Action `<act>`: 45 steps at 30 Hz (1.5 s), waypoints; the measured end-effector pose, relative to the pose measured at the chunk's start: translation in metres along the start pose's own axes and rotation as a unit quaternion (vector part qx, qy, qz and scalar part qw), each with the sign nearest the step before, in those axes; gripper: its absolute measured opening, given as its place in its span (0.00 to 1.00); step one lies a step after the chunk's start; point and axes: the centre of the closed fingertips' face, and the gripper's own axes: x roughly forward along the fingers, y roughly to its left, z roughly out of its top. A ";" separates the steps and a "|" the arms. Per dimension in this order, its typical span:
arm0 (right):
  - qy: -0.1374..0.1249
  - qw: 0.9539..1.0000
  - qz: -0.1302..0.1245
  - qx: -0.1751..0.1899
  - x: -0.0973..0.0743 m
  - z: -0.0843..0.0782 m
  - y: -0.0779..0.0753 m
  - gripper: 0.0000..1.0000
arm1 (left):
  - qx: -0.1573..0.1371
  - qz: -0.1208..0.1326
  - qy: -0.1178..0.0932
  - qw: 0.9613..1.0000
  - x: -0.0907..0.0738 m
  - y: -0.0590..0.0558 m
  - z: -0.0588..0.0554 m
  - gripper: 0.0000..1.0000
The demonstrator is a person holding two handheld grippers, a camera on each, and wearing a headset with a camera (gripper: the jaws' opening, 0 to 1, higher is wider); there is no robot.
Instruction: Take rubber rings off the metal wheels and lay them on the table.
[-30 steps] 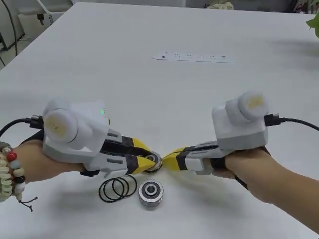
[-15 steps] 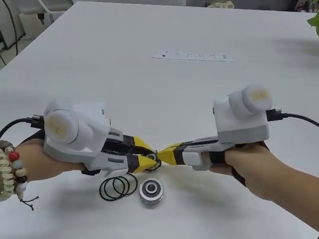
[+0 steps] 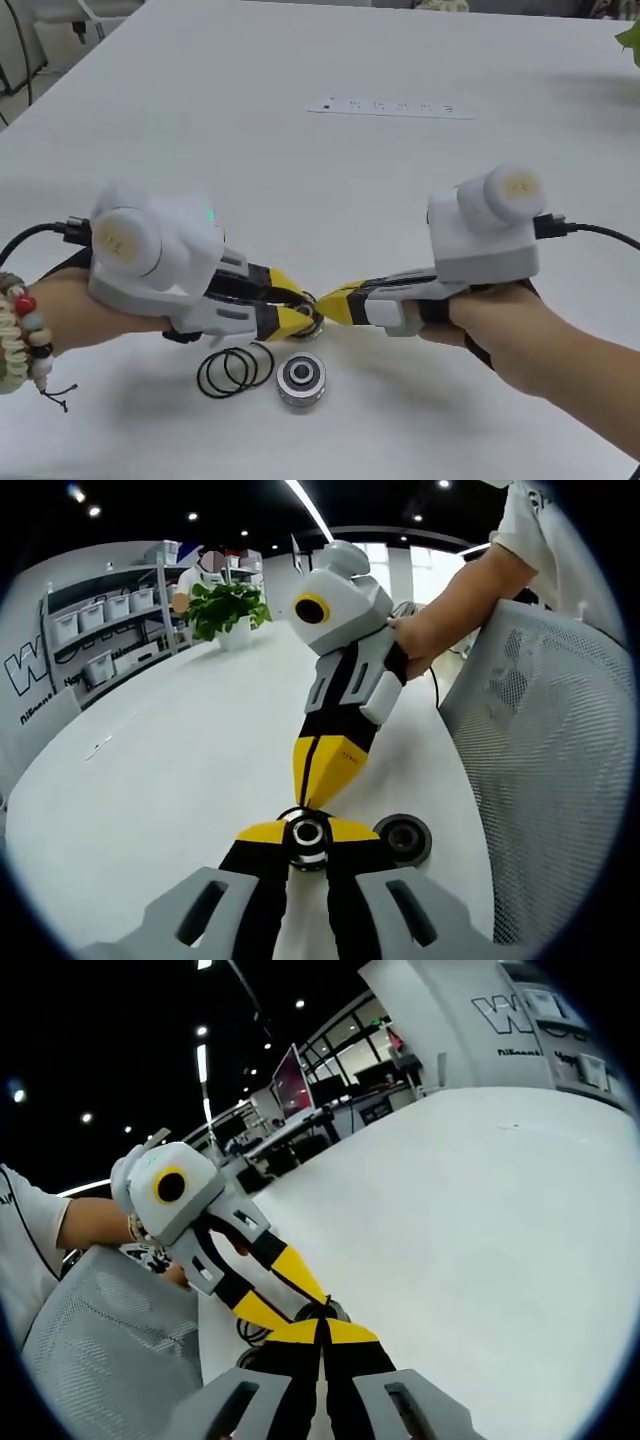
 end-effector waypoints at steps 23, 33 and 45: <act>-0.007 0.999 0.043 -0.013 0.010 0.014 0.030 0.00 | -0.023 0.042 -0.049 0.998 -0.080 0.006 0.010 0.49; 0.034 0.996 0.077 -0.019 0.024 -0.004 0.052 0.00 | -0.060 0.084 -0.040 0.994 -0.114 -0.005 -0.018 0.60; 0.075 0.994 0.080 -0.023 0.036 -0.019 0.056 0.00 | -0.111 0.128 -0.041 0.985 -0.139 -0.020 -0.040 0.63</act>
